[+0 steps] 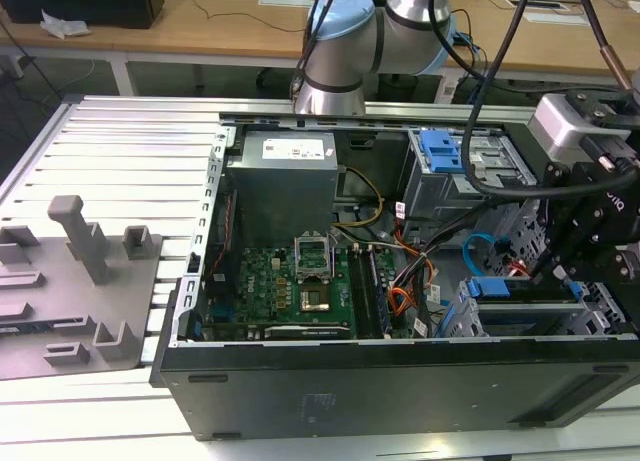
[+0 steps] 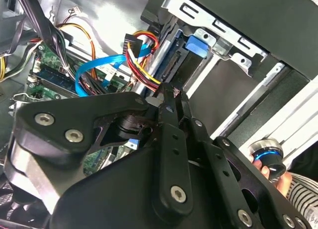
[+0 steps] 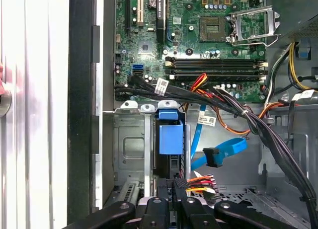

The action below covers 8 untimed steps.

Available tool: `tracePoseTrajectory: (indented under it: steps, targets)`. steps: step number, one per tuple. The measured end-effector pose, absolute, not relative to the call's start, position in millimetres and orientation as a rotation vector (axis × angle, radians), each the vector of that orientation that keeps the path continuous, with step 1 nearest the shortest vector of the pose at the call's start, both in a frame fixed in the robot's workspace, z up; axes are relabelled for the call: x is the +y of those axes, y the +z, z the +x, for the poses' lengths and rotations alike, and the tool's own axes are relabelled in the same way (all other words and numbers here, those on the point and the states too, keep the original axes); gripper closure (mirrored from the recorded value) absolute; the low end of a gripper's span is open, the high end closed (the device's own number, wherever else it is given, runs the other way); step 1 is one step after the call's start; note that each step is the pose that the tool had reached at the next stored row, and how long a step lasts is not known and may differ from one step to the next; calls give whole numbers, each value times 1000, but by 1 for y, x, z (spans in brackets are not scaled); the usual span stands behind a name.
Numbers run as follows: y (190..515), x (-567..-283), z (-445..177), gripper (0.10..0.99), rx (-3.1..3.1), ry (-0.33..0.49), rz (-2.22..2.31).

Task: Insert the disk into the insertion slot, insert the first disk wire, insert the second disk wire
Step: 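Insert the first disk wire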

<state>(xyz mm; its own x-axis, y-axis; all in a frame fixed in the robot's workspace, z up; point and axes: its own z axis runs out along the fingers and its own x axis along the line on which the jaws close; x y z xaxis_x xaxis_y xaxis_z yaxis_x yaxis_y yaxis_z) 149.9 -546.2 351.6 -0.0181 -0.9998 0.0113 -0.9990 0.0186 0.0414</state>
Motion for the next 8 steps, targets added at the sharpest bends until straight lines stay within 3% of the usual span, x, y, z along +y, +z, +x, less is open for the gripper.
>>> tracePoseTrajectory:
  steps: [8]
  targets:
    - [352,-555,150,922,-2215,-34,2175]
